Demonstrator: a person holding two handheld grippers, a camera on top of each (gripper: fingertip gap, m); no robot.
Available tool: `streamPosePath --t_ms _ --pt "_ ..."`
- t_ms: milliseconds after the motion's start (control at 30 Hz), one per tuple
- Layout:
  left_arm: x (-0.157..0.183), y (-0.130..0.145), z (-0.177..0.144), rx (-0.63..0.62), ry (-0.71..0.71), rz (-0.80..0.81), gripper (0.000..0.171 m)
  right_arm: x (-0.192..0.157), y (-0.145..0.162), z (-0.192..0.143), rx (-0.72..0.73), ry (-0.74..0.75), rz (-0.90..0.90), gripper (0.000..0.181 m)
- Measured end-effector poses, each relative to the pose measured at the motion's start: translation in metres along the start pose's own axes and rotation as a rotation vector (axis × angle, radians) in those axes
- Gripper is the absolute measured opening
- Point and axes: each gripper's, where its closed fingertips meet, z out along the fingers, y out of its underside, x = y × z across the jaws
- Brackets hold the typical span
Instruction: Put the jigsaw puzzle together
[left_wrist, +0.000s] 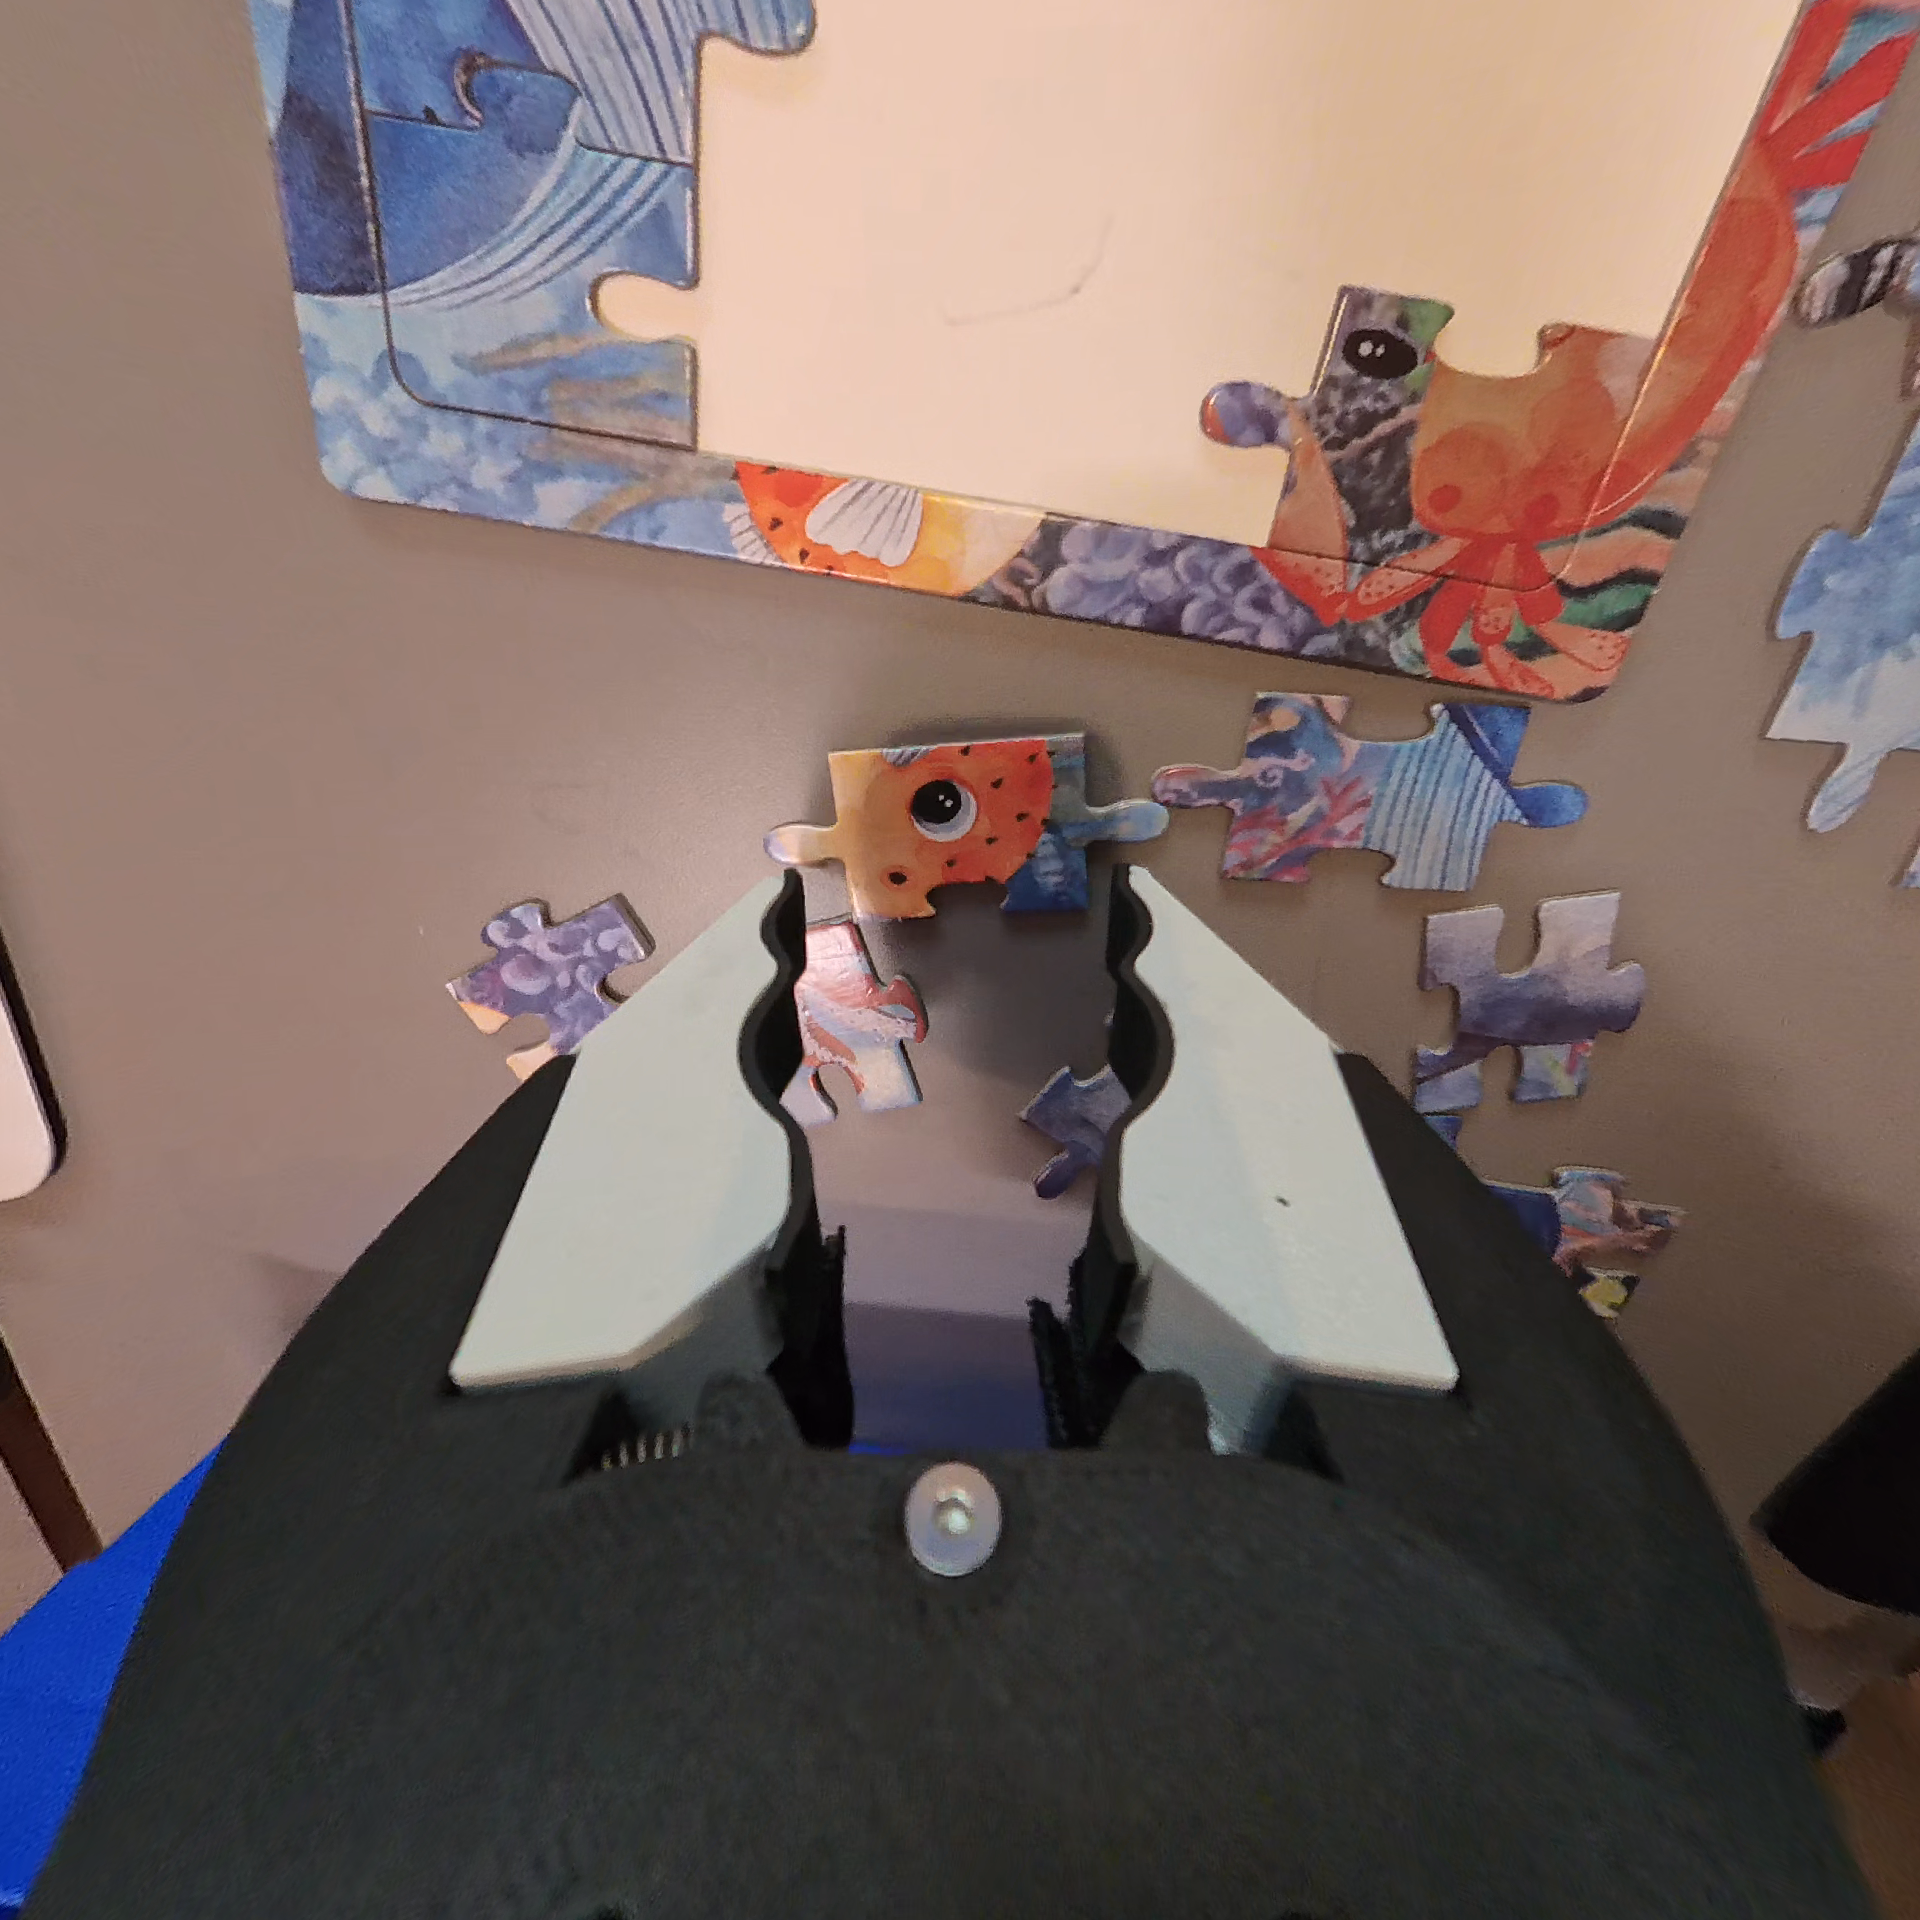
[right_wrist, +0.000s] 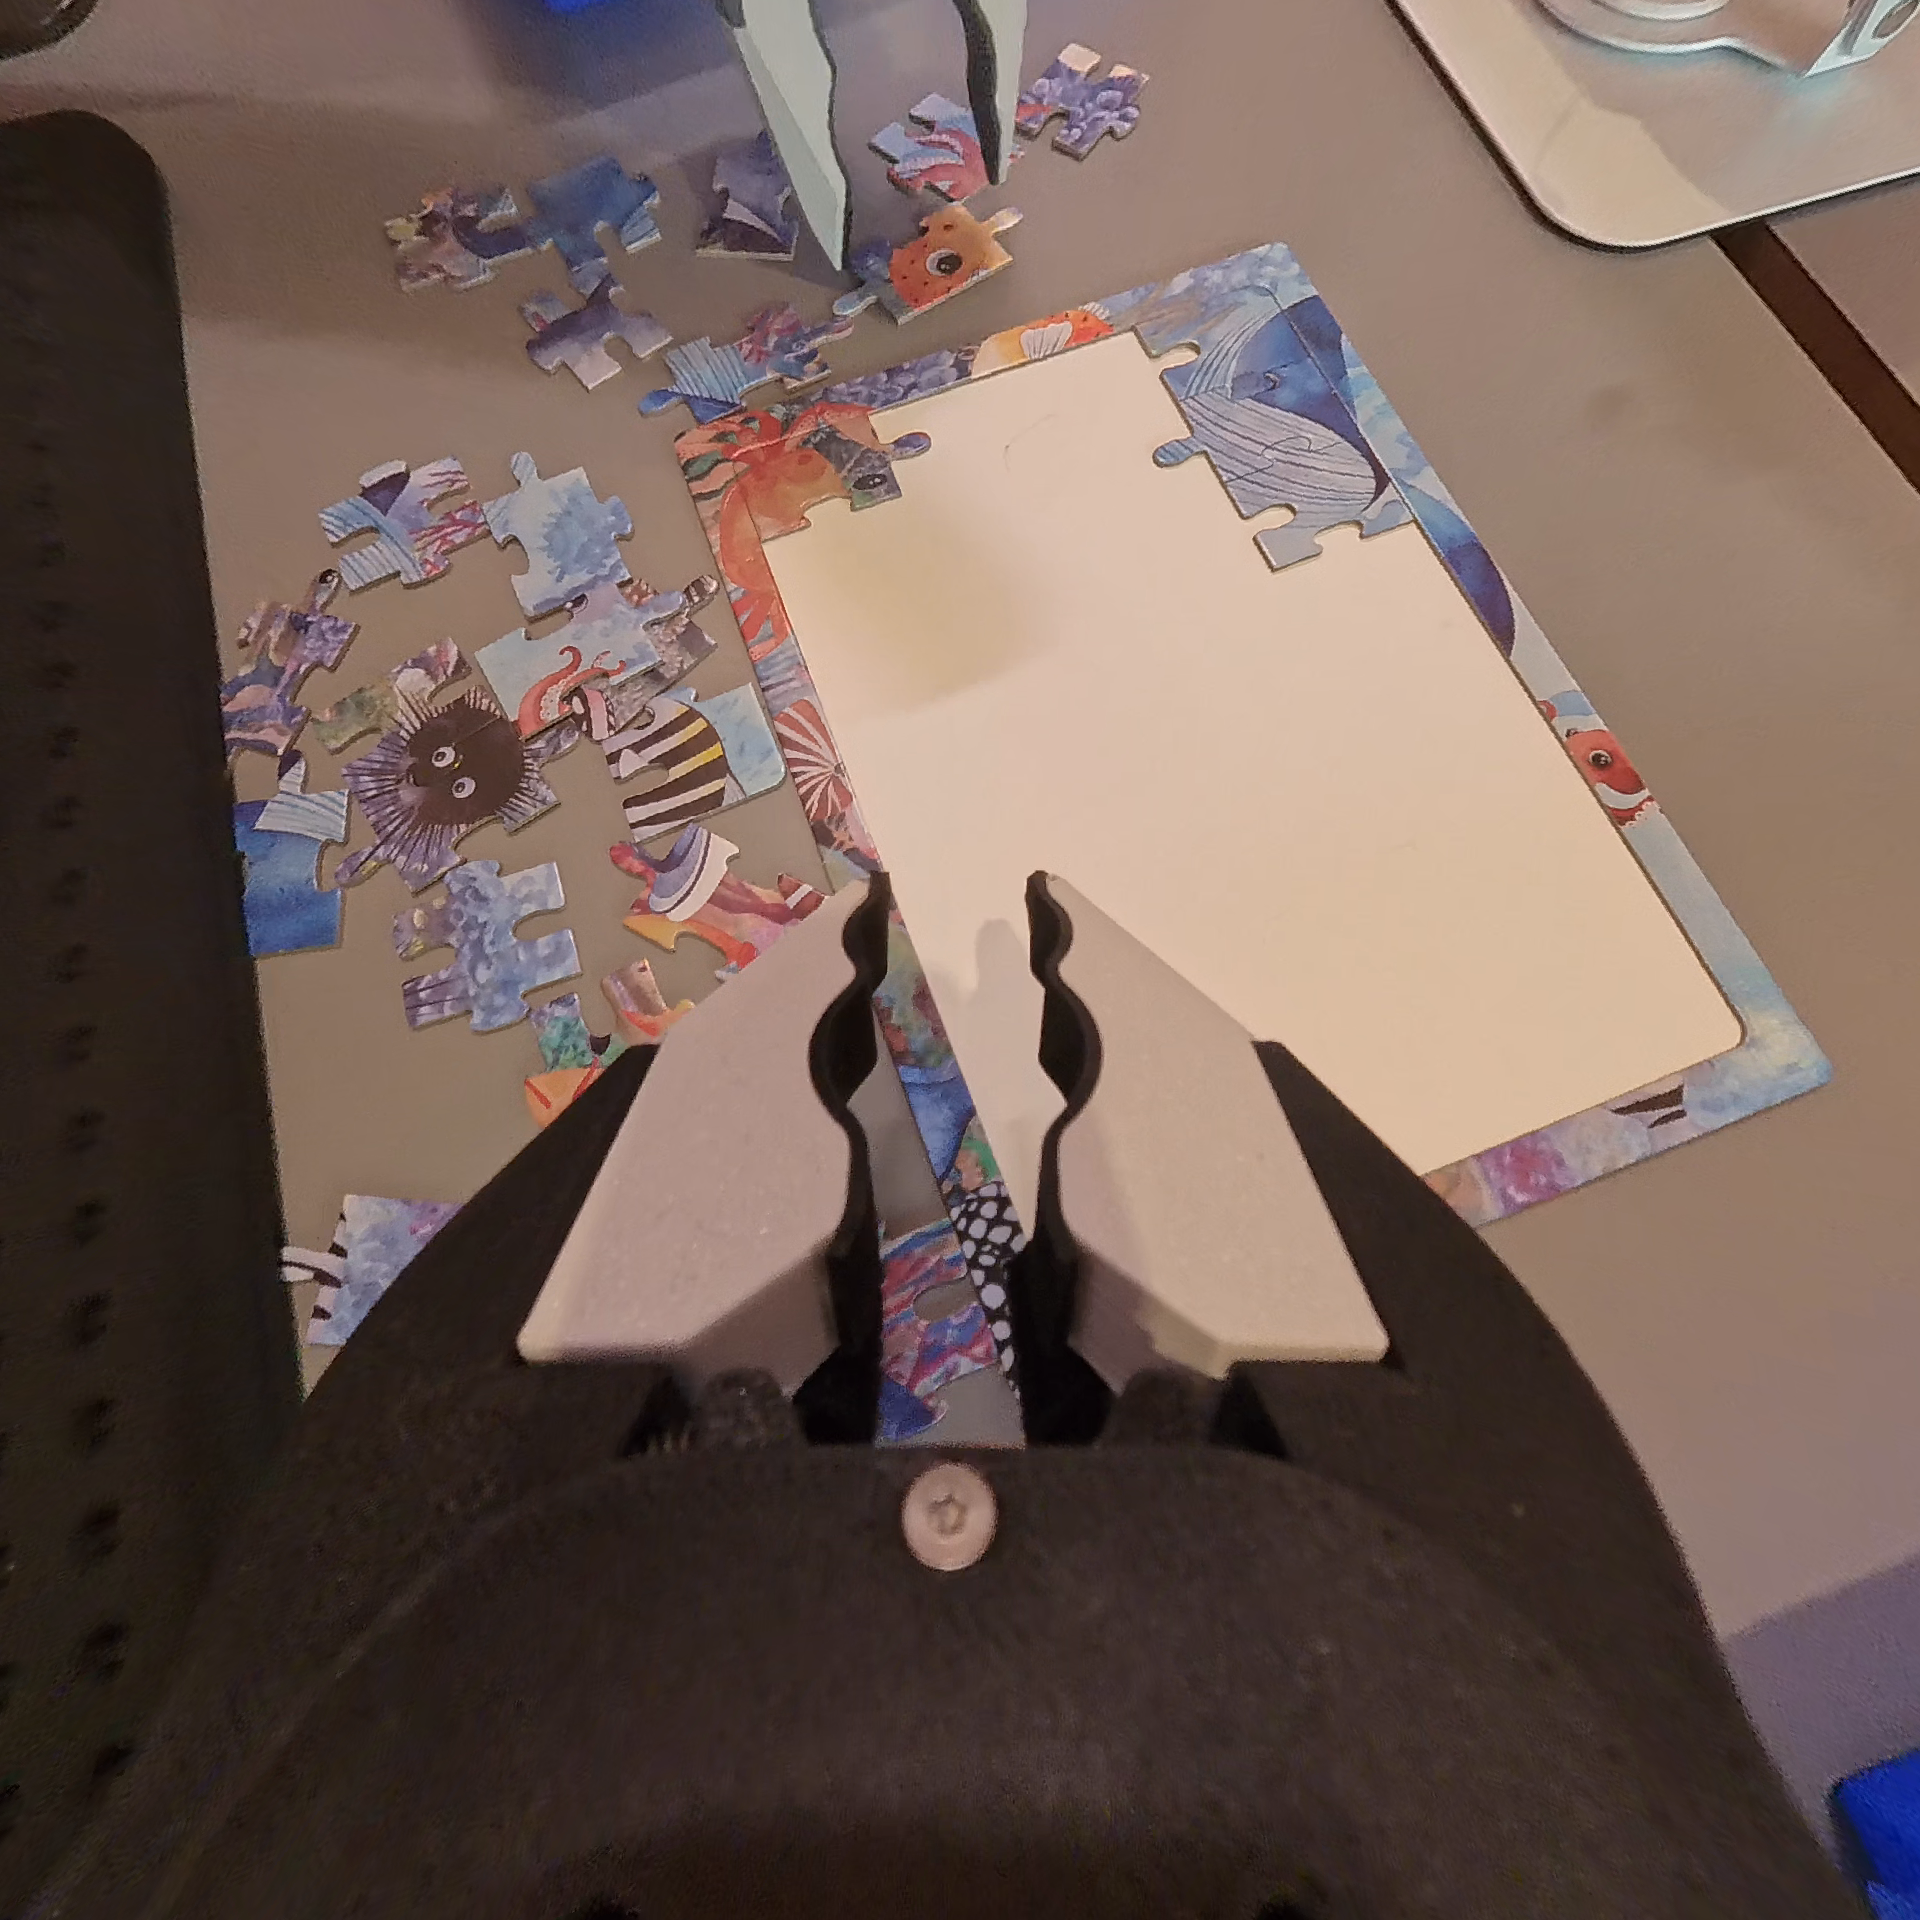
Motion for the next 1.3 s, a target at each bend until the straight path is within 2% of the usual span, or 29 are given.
streamPosePath --t_ms 333,367,400,433,633,700,833,900,1000,1200,1300 --pt "0.006 -0.003 0.003 -0.033 0.03 0.02 0.04 -0.019 0.007 0.002 -0.072 -0.006 -0.058 0.027" --pt "0.011 -0.004 0.002 -0.028 0.045 0.026 0.028 -0.019 0.007 0.001 -0.073 -0.005 -0.059 0.027" --pt "0.013 -0.004 0.002 -0.026 0.046 0.032 0.004 -0.02 0.006 0.0 -0.074 -0.004 -0.06 0.027" --pt "0.013 -0.002 0.003 -0.042 0.031 0.033 0.003 -0.021 0.006 -0.001 -0.076 -0.004 -0.062 0.026" --pt "0.03 0.005 0.002 -0.102 0.074 0.043 0.006 -0.046 0.024 0.001 -0.188 -0.063 -0.12 0.029" --pt "0.037 0.009 0.001 -0.119 0.098 0.038 0.01 -0.062 0.041 0.003 -0.276 -0.125 -0.143 0.034" --pt "0.038 0.01 -0.006 -0.102 0.071 0.021 0.025 -0.077 0.065 0.008 -0.399 -0.131 -0.204 0.05" --pt "0.038 0.008 -0.015 -0.067 0.045 0.01 0.027 -0.08 0.071 0.013 -0.412 -0.132 -0.207 0.05" --pt "0.041 0.002 -0.028 -0.005 -0.001 0.004 0.027 -0.08 0.07 0.018 -0.383 -0.122 -0.186 0.033" --pt "0.058 -0.017 -0.047 0.131 -0.08 0.021 0.028 -0.079 0.069 0.017 -0.348 -0.112 -0.179 0.031" --pt "0.068 -0.027 -0.054 0.197 -0.106 0.024 0.029 -0.079 0.057 0.011 -0.309 -0.106 -0.179 0.031"
